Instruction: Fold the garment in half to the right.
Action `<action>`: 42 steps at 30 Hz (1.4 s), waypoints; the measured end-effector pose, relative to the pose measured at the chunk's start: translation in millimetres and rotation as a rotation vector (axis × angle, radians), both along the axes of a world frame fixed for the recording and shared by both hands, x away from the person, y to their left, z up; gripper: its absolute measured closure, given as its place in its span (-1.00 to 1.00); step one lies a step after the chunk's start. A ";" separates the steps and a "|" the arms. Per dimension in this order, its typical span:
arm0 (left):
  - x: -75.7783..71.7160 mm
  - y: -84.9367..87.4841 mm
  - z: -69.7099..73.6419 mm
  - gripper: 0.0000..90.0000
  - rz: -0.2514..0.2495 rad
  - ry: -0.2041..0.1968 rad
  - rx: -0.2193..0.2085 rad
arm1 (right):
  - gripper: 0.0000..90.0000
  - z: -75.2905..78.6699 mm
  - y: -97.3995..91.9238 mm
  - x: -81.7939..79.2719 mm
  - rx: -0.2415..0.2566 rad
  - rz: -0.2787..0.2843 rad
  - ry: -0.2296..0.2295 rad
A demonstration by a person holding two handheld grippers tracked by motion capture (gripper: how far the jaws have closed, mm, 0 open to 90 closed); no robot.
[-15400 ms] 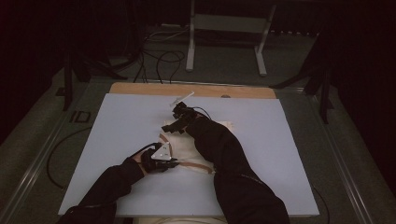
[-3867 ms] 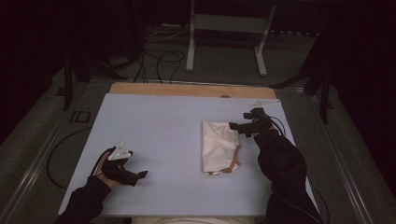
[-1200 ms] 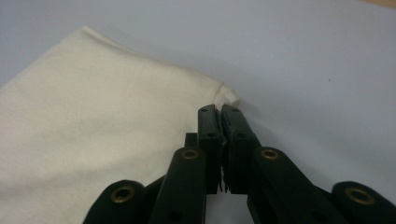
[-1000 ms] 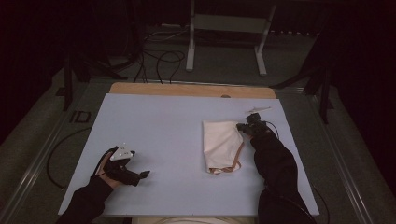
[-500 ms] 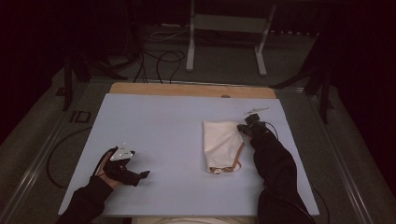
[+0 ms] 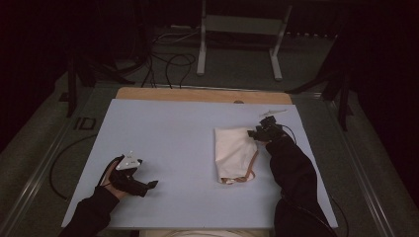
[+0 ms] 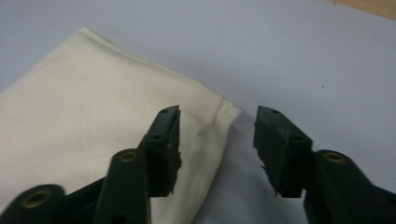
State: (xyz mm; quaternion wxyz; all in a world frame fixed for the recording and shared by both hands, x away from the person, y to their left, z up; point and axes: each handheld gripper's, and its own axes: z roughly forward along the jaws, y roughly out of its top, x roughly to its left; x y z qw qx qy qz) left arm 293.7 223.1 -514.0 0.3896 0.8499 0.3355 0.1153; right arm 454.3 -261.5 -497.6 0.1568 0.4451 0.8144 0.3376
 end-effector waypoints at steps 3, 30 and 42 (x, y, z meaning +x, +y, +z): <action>-0.1 -0.3 0.1 -1.00 -0.001 0.000 0.001 | -0.07 3.4 2.3 -0.5 0.012 0.009 0.001; 2.5 -3.2 1.9 -1.00 -0.011 -0.003 -0.007 | -0.76 31.2 43.5 1.5 0.070 0.169 0.057; 1.0 -2.8 2.2 -1.00 -0.014 -0.007 -0.003 | -0.78 41.3 39.7 -12.5 0.065 0.186 0.031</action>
